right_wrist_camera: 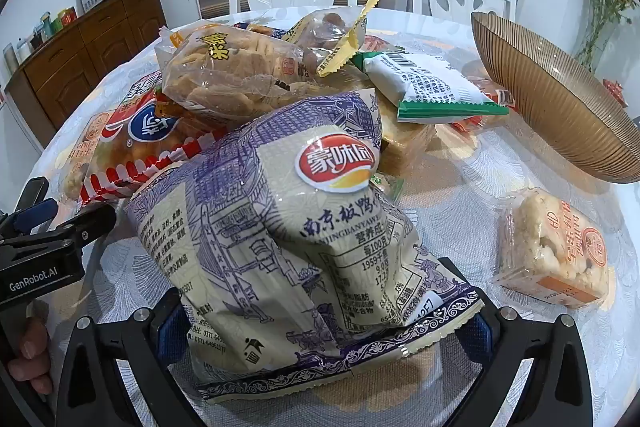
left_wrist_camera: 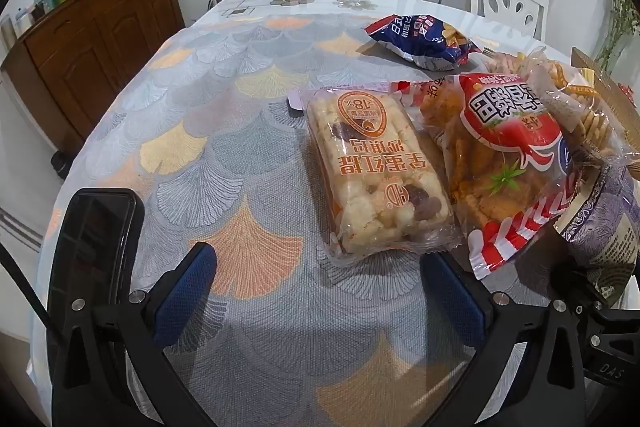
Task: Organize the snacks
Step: 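Move both tools over the snack pile toward the packages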
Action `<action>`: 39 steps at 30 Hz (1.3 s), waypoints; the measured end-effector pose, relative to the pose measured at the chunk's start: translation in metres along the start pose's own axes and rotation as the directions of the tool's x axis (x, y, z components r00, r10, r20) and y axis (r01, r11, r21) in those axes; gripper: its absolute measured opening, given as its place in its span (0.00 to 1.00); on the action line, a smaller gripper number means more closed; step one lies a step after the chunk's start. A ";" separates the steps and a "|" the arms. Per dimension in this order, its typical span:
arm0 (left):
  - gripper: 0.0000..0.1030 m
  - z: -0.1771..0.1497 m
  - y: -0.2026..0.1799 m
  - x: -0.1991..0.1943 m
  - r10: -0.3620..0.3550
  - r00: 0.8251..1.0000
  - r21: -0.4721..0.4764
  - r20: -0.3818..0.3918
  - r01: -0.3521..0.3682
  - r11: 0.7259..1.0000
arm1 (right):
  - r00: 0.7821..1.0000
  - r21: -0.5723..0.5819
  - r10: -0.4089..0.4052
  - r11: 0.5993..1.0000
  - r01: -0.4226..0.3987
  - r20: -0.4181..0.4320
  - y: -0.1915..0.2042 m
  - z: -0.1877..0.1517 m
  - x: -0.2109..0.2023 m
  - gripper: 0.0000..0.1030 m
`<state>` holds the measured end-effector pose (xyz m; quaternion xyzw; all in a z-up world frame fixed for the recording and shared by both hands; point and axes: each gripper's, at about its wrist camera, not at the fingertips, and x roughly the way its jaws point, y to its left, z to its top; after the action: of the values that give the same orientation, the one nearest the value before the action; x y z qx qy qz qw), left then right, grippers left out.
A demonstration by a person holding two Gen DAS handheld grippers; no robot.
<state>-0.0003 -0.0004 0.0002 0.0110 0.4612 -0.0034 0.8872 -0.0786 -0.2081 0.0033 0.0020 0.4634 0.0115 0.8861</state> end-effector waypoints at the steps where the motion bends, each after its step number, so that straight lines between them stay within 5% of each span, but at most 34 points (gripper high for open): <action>1: 1.00 0.000 0.001 0.000 -0.010 1.000 -0.007 -0.006 0.010 1.000 | 1.000 0.001 0.002 1.000 -0.002 -0.002 0.000 0.000 0.000 1.00; 11: 1.00 0.009 0.000 0.006 -0.005 0.998 -0.008 -0.068 0.005 1.000 | 1.000 -0.005 -0.001 1.000 0.001 -0.013 0.000 0.000 0.000 1.00; 16: 1.00 0.016 -0.001 0.007 -0.009 0.979 -0.007 -0.205 0.007 1.000 | 0.972 -0.052 0.043 0.997 -0.056 -0.232 -0.001 0.016 0.008 1.00; 18: 1.00 0.014 0.003 0.004 -0.029 0.965 -0.007 -0.259 0.028 1.000 | 0.968 -0.058 0.043 0.997 -0.059 -0.245 -0.002 0.019 0.009 1.00; 20: 0.99 0.011 0.007 -0.003 -0.057 0.954 -0.040 -0.295 0.047 0.998 | 0.945 -0.075 0.042 0.995 -0.070 -0.326 0.000 0.028 0.015 1.00; 23: 0.99 0.006 0.011 -0.016 -0.098 0.945 -0.064 -0.312 0.082 0.995 | 0.873 -0.071 0.043 0.994 -0.088 -0.486 -0.002 0.039 0.025 1.00; 25: 0.99 0.002 0.007 -0.034 -0.110 0.949 -0.047 -0.295 0.101 0.994 | 0.855 -0.049 0.042 0.996 -0.079 -0.517 -0.008 0.042 0.019 1.00; 27: 0.99 0.003 0.002 -0.055 -0.096 0.962 -0.002 -0.256 0.099 0.995 | 0.864 -0.036 0.056 0.996 -0.085 -0.500 -0.015 0.043 0.004 1.00; 31: 0.99 0.024 -0.008 -0.081 -0.114 0.973 0.009 -0.201 0.118 0.993 | 0.932 -0.106 -0.046 0.994 0.008 -0.360 -0.022 0.060 -0.036 1.00; 34: 0.99 0.039 -0.016 -0.098 -0.134 0.978 -0.004 -0.160 0.135 0.991 | 0.969 -0.091 -0.045 0.996 0.024 -0.243 -0.028 0.092 -0.065 1.00; 39: 0.99 0.056 -0.034 -0.111 -0.119 0.989 0.028 -0.088 0.122 0.992 | 0.989 0.027 0.025 0.999 -0.021 -0.148 -0.036 0.111 -0.094 1.00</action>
<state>-0.0190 -0.0361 0.1231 -0.0021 0.4986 -0.0642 0.8645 -0.0399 -0.2454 0.1434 0.0176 0.5280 0.0161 0.8489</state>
